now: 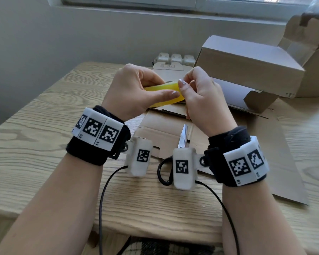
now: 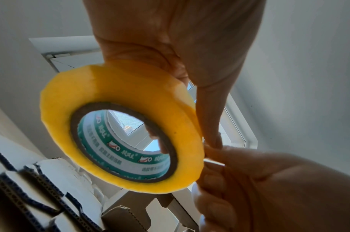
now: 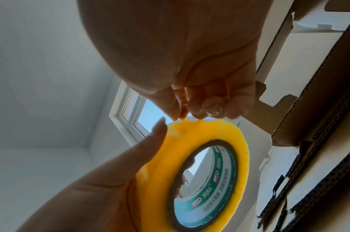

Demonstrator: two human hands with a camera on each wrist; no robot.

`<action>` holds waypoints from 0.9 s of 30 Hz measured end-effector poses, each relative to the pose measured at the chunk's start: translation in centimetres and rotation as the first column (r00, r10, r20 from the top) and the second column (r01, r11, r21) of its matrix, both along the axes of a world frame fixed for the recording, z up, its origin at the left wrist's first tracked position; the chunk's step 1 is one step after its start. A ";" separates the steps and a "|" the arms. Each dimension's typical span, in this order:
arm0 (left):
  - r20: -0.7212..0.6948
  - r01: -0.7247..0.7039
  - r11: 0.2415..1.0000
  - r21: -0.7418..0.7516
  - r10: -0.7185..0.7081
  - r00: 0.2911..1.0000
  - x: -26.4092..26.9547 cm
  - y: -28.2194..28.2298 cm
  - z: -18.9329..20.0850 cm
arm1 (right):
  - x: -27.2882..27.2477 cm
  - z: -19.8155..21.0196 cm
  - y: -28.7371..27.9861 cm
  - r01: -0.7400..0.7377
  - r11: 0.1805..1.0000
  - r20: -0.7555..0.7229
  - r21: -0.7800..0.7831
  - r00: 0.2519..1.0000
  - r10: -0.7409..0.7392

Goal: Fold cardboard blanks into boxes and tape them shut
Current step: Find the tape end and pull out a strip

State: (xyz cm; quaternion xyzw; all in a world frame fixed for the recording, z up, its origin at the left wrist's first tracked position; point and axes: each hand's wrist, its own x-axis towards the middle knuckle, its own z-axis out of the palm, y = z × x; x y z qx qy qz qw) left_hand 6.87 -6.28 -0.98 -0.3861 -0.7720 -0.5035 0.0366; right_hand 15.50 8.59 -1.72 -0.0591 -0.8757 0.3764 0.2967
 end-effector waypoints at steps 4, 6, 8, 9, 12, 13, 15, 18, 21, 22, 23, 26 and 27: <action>-0.005 -0.014 1.000 -0.004 0.014 1.000 0.0 0.1 -0.1 | 0.0 0.0 -0.1 0.027 0.998 -0.007 0.063 1.000 -0.027; -0.005 -0.022 1.000 0.002 0.022 1.000 -0.1 0.2 -0.1 | 0.0 0.0 -0.2 0.012 0.999 -0.001 0.037 1.000 -0.012; -0.002 -0.032 0.999 0.010 0.032 0.999 -0.1 0.2 -0.2 | -0.1 -0.1 -0.3 -0.011 1.000 -0.015 -0.024 1.000 0.010; -0.001 -0.037 0.999 0.011 0.037 0.999 -0.2 0.3 -0.2 | -0.1 -0.1 -0.2 -0.015 0.998 -0.028 -0.054 1.000 0.013; -0.007 -0.043 0.999 0.013 0.043 0.999 -0.1 0.4 -0.3 | -0.1 -0.2 -0.1 -0.001 0.999 -0.029 -0.038 1.000 -0.001; -0.010 -0.043 0.999 0.018 0.043 0.999 -0.1 0.4 -0.2 | -0.1 -0.3 0.0 0.016 1.000 -0.011 0.012 1.000 -0.016; -0.014 -0.041 0.999 0.029 0.041 0.999 0.0 0.4 -0.2 | 0.2 -0.3 0.0 0.039 0.994 0.023 0.104 0.999 -0.042; -0.012 -0.038 0.999 0.034 0.038 0.999 0.0 0.3 0.0 | 0.5 -0.1 -0.2 0.041 0.983 0.036 0.180 0.998 -0.048; -0.039 -0.045 0.999 0.009 0.045 0.998 0.2 0.3 0.0 | 0.8 0.0 -0.3 0.039 0.971 0.027 0.234 0.999 -0.046; -0.044 -0.048 0.999 0.001 0.048 0.998 0.2 0.3 0.0 | 0.8 0.1 -0.3 0.039 0.969 0.026 0.244 0.999 -0.047; -0.046 -0.048 0.999 -0.002 0.048 0.998 0.3 0.3 0.1 | 0.8 0.1 -0.3 0.040 0.968 0.024 0.249 0.999 -0.047; -0.046 -0.043 0.999 0.002 0.044 0.998 0.4 0.3 0.2 | 0.6 0.2 -0.1 0.036 0.971 0.007 0.235 0.999 -0.038; -0.042 -0.040 0.999 0.010 0.041 0.998 0.4 0.3 0.2 | 0.6 0.2 -0.1 0.033 0.976 0.000 0.216 0.999 -0.034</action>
